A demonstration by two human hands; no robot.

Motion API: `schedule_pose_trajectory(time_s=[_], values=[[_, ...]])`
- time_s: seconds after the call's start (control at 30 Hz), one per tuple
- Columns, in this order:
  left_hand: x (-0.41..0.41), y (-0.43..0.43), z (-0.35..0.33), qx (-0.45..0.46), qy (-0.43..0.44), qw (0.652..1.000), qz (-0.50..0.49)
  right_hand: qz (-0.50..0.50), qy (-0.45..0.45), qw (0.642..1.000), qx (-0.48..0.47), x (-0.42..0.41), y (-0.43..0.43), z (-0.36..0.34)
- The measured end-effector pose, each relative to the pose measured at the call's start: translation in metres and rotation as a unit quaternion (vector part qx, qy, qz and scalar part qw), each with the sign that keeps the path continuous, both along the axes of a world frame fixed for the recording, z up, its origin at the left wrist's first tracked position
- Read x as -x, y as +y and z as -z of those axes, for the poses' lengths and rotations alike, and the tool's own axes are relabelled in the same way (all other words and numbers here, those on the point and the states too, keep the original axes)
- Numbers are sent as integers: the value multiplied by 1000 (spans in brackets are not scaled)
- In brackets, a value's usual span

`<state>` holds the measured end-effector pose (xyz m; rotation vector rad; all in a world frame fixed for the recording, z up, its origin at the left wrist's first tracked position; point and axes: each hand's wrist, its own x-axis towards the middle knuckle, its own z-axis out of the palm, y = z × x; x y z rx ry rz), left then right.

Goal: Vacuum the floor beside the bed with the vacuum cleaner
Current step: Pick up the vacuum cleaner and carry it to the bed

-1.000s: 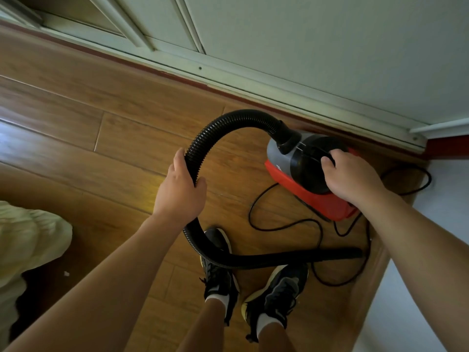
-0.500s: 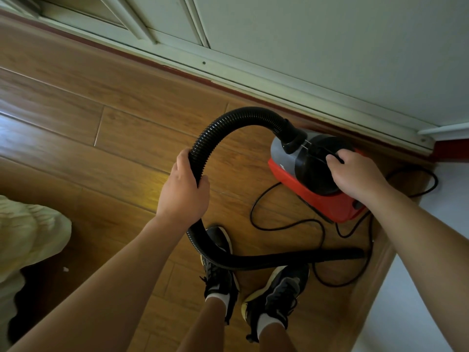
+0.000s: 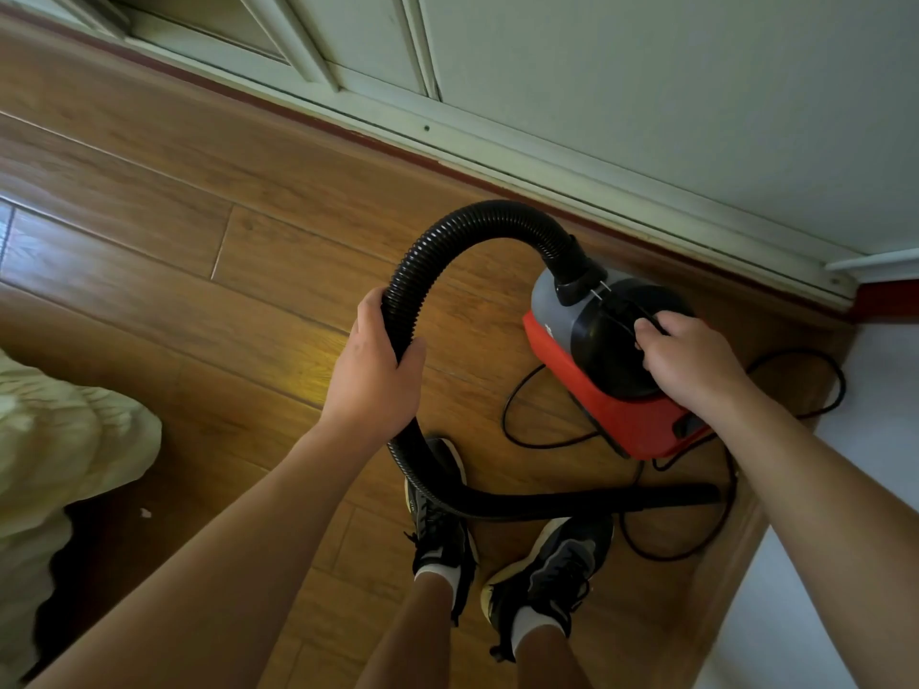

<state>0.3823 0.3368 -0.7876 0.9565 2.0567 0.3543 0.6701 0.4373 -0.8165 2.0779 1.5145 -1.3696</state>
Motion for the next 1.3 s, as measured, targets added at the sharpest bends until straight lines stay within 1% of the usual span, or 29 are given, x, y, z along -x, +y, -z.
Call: schedule_pose_trajectory(time_s=[0.3,0.5,0.77,1.0,1.1,1.3], values=[[2,-8,-33,-21,-62,997,-52,38,52,998,7,25,-18,-31],[-3,-19,-60,-15,-82,996,-45,52,72,996,0,36,-24,-47],[-5,-45,-97,-38,-75,993,-80,45,111,992,-29,43,-41,-84],[-10,-63,-148,-72,-87,985,-130,25,149,988,-44,49,-50,-147],[-7,-69,-171,-99,-87,981,-145,8,172,983,-67,59,-53,-178],[3,-80,-218,-155,-96,969,-168,22,213,973,-91,87,-65,-242]])
